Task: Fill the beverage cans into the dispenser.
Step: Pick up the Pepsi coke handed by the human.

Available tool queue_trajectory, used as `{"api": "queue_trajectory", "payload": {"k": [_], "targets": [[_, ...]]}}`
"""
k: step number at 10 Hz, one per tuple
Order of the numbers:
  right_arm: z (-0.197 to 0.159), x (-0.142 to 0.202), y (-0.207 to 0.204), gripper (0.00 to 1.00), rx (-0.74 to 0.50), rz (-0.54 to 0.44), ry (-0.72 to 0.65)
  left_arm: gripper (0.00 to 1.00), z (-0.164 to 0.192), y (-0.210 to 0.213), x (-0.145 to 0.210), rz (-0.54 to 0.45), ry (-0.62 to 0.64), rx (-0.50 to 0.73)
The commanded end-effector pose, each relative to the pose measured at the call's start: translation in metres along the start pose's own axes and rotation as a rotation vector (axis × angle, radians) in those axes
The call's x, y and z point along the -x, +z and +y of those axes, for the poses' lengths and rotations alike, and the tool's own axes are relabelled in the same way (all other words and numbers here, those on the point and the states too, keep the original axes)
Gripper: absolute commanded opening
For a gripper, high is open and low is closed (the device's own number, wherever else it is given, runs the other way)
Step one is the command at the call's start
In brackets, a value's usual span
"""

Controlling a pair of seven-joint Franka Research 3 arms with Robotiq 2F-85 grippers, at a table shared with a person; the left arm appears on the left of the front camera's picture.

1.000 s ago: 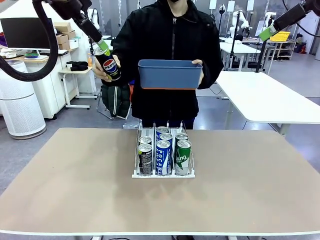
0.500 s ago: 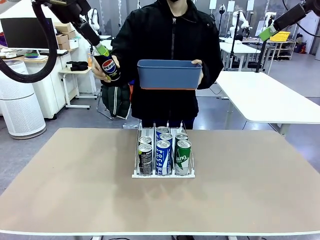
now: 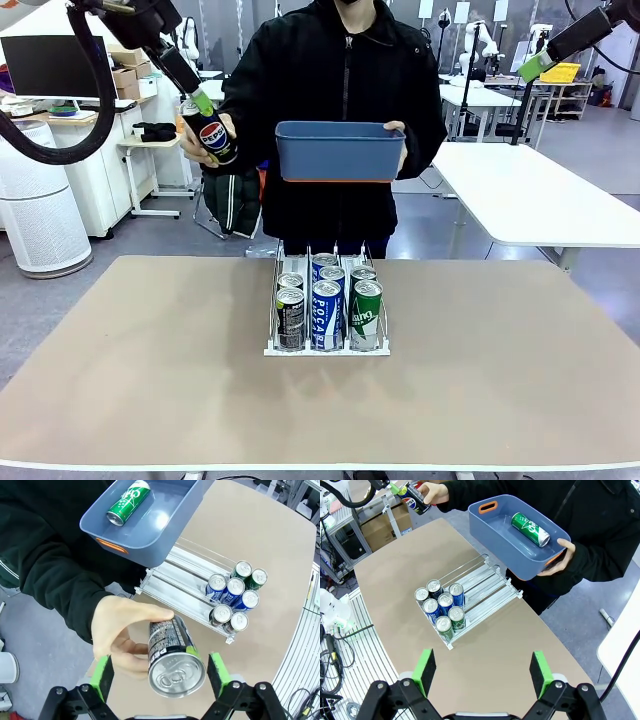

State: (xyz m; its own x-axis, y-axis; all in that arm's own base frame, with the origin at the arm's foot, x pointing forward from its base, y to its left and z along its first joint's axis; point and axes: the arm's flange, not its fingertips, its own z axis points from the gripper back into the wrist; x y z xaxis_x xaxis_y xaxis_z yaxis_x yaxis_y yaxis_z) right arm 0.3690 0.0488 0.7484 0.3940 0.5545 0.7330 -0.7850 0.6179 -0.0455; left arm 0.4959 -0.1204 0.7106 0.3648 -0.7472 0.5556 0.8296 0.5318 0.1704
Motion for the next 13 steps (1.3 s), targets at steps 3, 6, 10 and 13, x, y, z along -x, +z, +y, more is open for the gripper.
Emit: {"api": "queue_trajectory", "payload": {"k": [3, 6, 10, 13], "targets": [[-0.001, 0.0, 0.0, 1.0, -0.006, -0.007, -0.002, 1.0, 0.002, -0.01, 0.004, -0.009, 0.007, 0.05], [-0.001, 0.0, 0.0, 1.0, -0.006, -0.007, -0.002, 1.0, -0.001, -0.019, 0.009, -0.009, -0.003, 0.054], [-0.001, 0.0, 0.0, 1.0, -0.006, -0.007, -0.002, 1.0, -0.007, -0.025, 0.017, 0.005, -0.046, 0.046], [-0.001, 0.0, 0.0, 1.0, -0.006, -0.007, -0.002, 1.0, -0.008, -0.025, 0.019, 0.01, -0.05, 0.022]]}}
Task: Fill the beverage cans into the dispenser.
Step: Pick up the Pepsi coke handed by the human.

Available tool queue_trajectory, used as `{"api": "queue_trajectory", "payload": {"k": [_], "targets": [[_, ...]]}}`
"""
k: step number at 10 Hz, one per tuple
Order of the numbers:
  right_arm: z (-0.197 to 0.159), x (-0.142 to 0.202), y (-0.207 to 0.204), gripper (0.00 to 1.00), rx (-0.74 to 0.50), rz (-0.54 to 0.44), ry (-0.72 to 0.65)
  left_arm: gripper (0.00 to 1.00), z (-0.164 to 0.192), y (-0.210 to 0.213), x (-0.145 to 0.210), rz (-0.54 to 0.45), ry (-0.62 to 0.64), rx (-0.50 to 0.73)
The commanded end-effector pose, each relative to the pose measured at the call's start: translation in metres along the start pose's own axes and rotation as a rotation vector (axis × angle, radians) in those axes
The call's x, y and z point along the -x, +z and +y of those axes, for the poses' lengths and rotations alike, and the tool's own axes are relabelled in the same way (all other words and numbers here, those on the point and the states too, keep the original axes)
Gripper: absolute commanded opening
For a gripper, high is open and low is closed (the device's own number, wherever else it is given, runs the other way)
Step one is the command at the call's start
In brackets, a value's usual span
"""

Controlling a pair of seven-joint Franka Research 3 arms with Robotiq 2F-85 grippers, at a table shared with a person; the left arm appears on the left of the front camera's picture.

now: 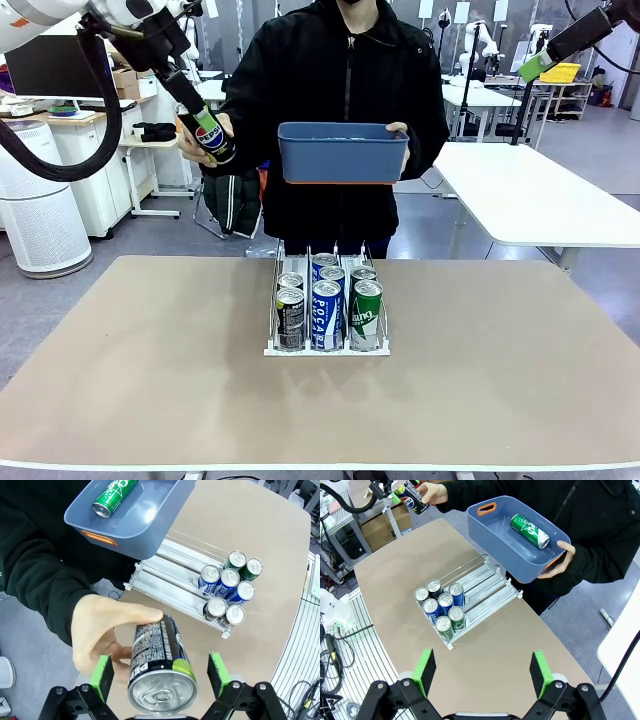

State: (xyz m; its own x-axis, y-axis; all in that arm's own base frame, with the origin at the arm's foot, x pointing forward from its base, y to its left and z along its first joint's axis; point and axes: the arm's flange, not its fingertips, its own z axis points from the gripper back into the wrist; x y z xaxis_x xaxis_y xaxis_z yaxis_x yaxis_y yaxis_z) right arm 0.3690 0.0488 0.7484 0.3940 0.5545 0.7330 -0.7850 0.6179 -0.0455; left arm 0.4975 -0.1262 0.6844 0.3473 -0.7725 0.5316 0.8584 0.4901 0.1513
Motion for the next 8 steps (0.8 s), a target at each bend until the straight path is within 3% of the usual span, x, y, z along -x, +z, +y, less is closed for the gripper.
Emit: {"api": "queue_trajectory", "payload": {"k": [1, 2, 3, 4, 5, 6, 7, 8], "targets": [[-0.0008, 0.0003, -0.0004, 1.0, -0.006, -0.007, -0.002, 1.0, -0.0004, -0.001, 0.0098, -0.013, -0.001, -0.053], [-0.0008, 0.0003, -0.0004, 1.0, -0.006, -0.007, -0.002, 1.0, 0.0, 0.0, 0.0, 0.0, 0.0, 0.0], [-0.0008, 0.0003, -0.0004, 1.0, -0.006, -0.007, -0.002, 0.4, 0.0017, 0.0014, 0.0005, -0.006, 0.002, -0.013], [-0.0008, 0.0003, -0.0004, 1.0, -0.006, -0.007, -0.002, 0.4, 0.002, 0.0021, 0.0009, -0.001, -0.004, -0.012], [-0.0008, 0.0003, -0.0004, 1.0, -0.006, -0.007, -0.002, 0.0, 0.0023, 0.002, 0.0014, 0.001, -0.001, -0.015], [-0.0008, 0.0003, -0.0004, 1.0, -0.006, -0.007, -0.002, 0.38, 0.0029, 0.0029, 0.0019, 0.003, 0.001, -0.021], [-0.0008, 0.0003, -0.0004, 1.0, -0.006, -0.007, -0.002, 0.0, 0.0026, 0.0047, 0.0032, 0.006, 0.002, -0.029], [-0.0008, 0.0003, -0.0004, 1.0, -0.006, -0.007, -0.002, 0.0, 0.003, 0.0056, 0.0036, 0.008, 0.005, -0.036]]}}
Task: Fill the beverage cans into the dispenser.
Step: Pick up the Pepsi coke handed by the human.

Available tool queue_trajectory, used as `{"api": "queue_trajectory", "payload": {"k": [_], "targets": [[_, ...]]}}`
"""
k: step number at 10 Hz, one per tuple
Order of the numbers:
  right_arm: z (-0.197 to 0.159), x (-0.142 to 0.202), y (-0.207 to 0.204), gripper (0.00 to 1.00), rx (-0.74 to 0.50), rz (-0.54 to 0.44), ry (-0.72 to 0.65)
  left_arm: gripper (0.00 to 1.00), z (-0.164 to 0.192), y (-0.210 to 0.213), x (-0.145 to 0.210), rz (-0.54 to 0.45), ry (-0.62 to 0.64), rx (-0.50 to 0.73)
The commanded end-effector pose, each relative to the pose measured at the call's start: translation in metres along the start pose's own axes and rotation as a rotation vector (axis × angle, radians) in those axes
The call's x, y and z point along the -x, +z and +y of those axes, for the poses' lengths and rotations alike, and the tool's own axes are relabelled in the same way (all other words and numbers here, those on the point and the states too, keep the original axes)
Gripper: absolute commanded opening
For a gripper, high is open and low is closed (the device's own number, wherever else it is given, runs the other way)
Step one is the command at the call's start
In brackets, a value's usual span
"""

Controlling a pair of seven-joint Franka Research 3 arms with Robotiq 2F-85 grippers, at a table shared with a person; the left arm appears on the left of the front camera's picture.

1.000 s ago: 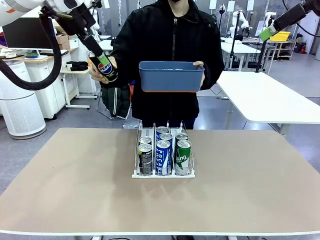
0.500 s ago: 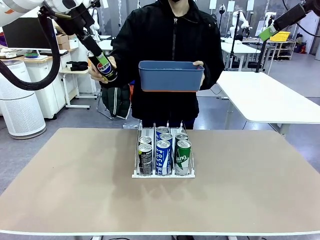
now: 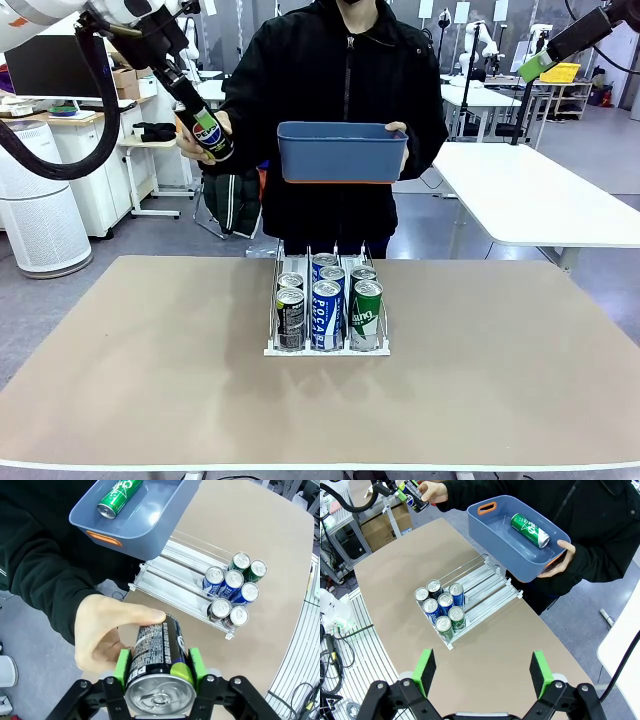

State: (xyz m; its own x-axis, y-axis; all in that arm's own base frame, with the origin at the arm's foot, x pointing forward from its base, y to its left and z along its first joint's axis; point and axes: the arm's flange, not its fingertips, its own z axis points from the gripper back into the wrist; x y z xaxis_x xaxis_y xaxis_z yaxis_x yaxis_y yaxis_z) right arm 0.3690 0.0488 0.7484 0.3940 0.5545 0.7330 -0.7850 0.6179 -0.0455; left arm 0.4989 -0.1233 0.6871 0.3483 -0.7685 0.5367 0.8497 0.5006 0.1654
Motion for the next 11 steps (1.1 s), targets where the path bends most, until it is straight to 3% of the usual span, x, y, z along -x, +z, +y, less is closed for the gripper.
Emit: {"api": "queue_trajectory", "payload": {"k": [1, 11], "targets": [[-0.0008, 0.0003, -0.0004, 1.0, -0.006, -0.007, -0.002, 0.0, -0.0001, 0.0037, 0.0034, 0.016, 0.001, -0.021], [-0.0008, 0.0003, -0.0004, 1.0, -0.006, -0.007, -0.002, 0.0, 0.0005, 0.0007, 0.0007, 0.019, -0.014, -0.015]]}}
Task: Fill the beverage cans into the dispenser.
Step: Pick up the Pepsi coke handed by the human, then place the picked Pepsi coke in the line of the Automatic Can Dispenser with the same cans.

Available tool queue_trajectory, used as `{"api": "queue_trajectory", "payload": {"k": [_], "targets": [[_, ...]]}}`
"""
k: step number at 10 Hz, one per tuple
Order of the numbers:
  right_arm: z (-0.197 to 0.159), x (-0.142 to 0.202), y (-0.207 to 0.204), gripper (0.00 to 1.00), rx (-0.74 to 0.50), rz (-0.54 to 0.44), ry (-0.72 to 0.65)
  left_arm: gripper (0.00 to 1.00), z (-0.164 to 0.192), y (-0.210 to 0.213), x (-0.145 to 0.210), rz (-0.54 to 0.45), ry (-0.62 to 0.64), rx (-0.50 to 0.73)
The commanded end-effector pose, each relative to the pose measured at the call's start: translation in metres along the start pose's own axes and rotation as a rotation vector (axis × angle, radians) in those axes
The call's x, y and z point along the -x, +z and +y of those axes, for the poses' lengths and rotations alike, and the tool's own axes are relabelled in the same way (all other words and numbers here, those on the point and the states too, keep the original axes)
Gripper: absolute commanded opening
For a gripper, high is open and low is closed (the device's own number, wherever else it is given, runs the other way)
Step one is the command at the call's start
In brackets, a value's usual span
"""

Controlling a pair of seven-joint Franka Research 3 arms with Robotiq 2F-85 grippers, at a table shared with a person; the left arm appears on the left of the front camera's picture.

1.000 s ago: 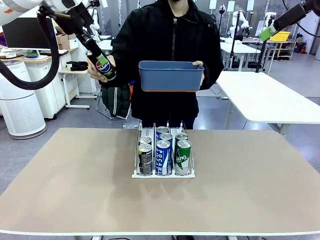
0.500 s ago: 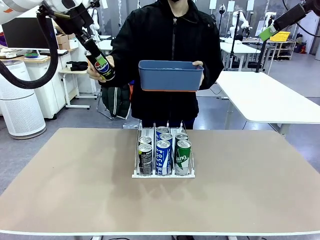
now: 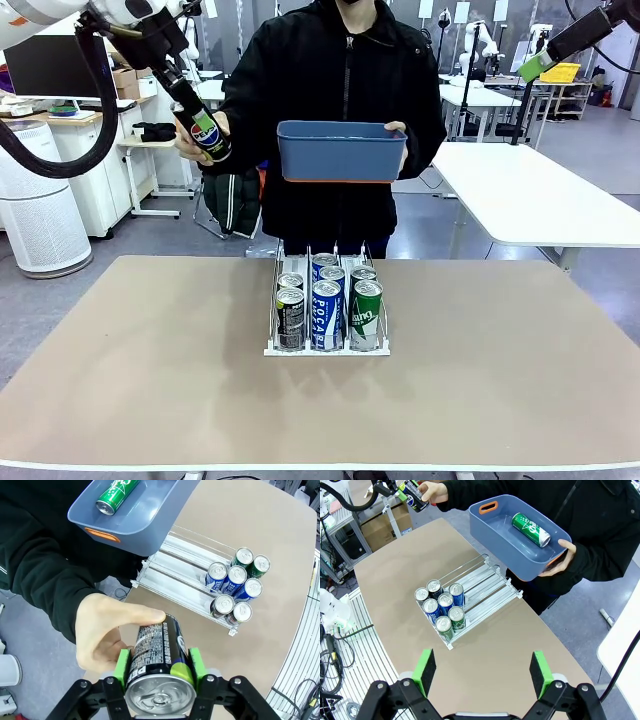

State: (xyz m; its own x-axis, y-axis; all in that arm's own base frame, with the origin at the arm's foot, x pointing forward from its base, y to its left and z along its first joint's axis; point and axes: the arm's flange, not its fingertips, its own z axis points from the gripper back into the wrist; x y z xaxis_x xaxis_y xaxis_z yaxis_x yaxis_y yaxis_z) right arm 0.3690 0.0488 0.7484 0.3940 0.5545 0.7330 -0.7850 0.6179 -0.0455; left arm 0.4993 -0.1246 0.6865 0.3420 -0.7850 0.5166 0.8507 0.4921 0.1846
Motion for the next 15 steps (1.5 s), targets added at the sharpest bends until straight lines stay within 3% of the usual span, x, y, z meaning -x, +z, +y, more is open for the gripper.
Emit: {"api": "queue_trajectory", "payload": {"k": [1, 15], "targets": [[-0.0008, 0.0003, -0.0004, 1.0, -0.006, -0.007, -0.002, 0.0, 0.0009, 0.0018, 0.0015, -0.001, 0.003, -0.002], [-0.0008, 0.0003, -0.0004, 1.0, -0.006, -0.007, -0.002, 0.0, 0.0009, 0.0018, 0.0015, -0.001, 0.003, -0.002]]}}
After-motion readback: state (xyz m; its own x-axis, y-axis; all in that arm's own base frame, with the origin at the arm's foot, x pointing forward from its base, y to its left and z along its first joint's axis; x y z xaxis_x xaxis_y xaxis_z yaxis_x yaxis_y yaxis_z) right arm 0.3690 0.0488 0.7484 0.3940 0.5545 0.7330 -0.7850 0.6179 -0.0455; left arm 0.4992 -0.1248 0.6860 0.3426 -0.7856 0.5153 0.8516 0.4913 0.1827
